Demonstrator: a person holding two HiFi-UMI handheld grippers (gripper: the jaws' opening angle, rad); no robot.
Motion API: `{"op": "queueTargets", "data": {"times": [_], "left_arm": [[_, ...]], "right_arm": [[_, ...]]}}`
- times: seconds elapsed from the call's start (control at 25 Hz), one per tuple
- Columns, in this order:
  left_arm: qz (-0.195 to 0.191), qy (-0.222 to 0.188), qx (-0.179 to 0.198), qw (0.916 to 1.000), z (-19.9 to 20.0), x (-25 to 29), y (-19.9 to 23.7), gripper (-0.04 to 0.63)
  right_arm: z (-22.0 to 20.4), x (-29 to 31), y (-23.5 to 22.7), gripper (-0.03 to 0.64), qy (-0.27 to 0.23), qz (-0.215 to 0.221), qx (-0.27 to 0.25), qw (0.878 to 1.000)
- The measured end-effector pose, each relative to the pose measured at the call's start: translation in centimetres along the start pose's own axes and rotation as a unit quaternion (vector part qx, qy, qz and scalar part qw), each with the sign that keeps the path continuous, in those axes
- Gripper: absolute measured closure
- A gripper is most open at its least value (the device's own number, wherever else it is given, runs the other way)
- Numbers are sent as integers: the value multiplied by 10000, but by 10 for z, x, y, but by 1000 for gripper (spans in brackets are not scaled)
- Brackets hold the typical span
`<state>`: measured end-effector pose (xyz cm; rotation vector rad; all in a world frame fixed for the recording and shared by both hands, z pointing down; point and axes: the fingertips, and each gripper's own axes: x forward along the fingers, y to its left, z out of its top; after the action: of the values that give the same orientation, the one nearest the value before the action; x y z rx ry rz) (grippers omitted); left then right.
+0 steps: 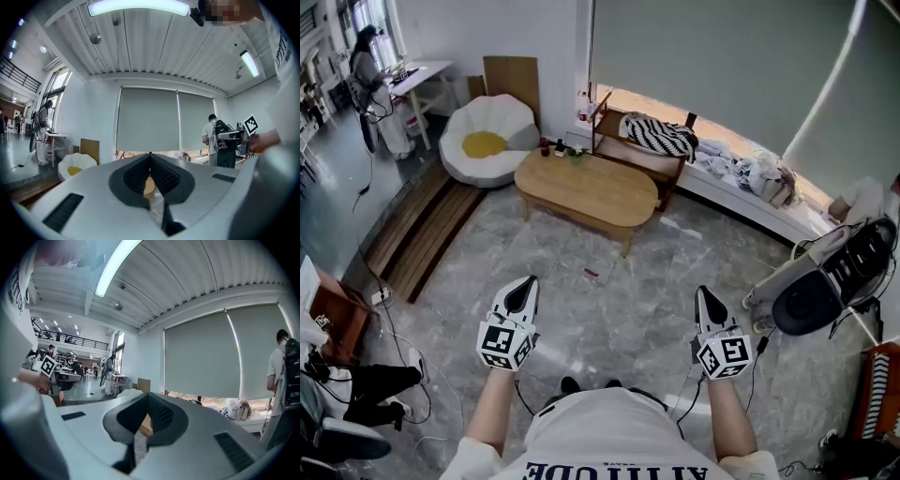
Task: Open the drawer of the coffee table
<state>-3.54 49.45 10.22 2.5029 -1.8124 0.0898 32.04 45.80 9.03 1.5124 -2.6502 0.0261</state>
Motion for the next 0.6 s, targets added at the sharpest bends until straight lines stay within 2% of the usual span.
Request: {"op": "queueTargets", "data": {"times": [0.24, 0.6], "left_arm": [[-39, 31, -24, 10000, -1, -1, 1, 577], [-74, -15, -29, 10000, -3, -11, 22, 577]], "right_arm": [[4, -2, 4, 603, -122, 127, 284, 9994], [5, 3, 33, 603, -152, 89, 314, 9994]]}}
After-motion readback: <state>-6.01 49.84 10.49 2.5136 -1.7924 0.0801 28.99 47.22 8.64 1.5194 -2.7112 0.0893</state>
